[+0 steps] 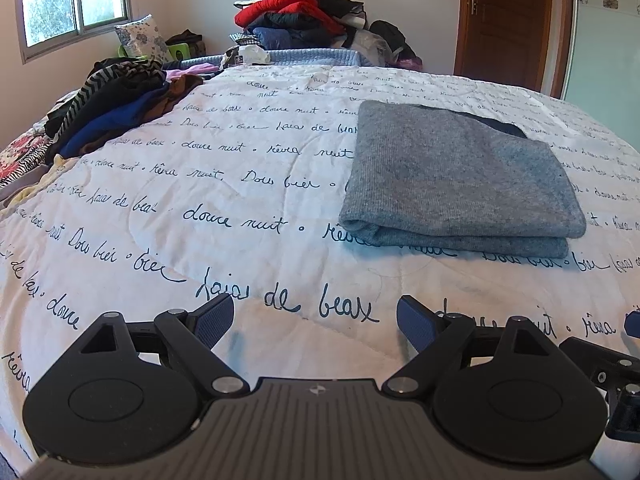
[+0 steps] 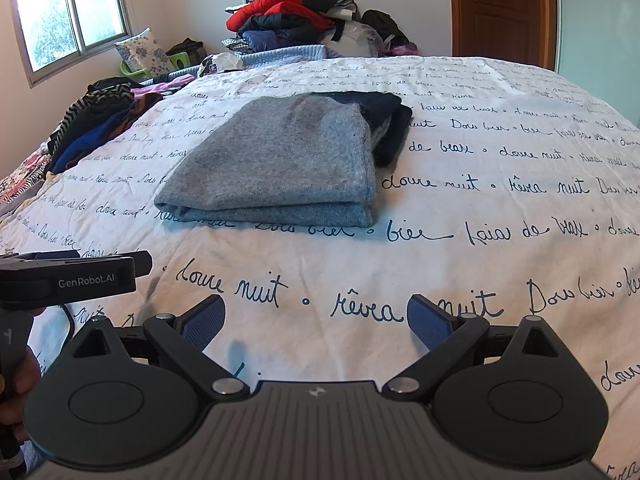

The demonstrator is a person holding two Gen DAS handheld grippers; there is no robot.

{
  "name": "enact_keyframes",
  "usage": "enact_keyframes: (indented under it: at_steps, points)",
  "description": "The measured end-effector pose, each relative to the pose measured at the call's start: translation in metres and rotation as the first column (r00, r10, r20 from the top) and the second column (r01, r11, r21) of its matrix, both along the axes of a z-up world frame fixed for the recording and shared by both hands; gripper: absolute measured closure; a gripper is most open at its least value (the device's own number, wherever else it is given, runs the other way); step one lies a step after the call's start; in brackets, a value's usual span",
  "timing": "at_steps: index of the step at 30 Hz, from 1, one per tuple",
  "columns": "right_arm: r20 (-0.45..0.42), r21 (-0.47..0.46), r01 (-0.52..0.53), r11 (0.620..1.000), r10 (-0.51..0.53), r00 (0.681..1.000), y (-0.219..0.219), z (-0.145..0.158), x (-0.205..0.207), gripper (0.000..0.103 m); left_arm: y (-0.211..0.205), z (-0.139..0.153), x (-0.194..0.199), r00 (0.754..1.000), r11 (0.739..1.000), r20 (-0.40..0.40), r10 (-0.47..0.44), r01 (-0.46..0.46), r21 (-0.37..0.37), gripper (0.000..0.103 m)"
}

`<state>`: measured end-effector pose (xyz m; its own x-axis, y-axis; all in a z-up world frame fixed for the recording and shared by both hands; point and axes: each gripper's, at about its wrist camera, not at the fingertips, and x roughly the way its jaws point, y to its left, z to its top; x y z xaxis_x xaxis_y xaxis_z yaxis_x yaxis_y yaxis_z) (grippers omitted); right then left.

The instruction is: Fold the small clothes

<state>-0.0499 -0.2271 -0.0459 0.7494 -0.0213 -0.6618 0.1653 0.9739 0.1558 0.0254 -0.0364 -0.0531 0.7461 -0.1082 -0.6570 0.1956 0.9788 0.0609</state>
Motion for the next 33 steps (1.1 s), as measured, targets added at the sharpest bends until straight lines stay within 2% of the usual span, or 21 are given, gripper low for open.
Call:
enact_keyframes:
  at_steps: [33]
  points:
    - [-0.002,0.000,-0.021,1.000,0.021,1.000,-0.001,-0.001,0.001,0.005,0.012,-0.003,0.003,0.997,0.997,-0.008,0.073,-0.073,0.023,0.016]
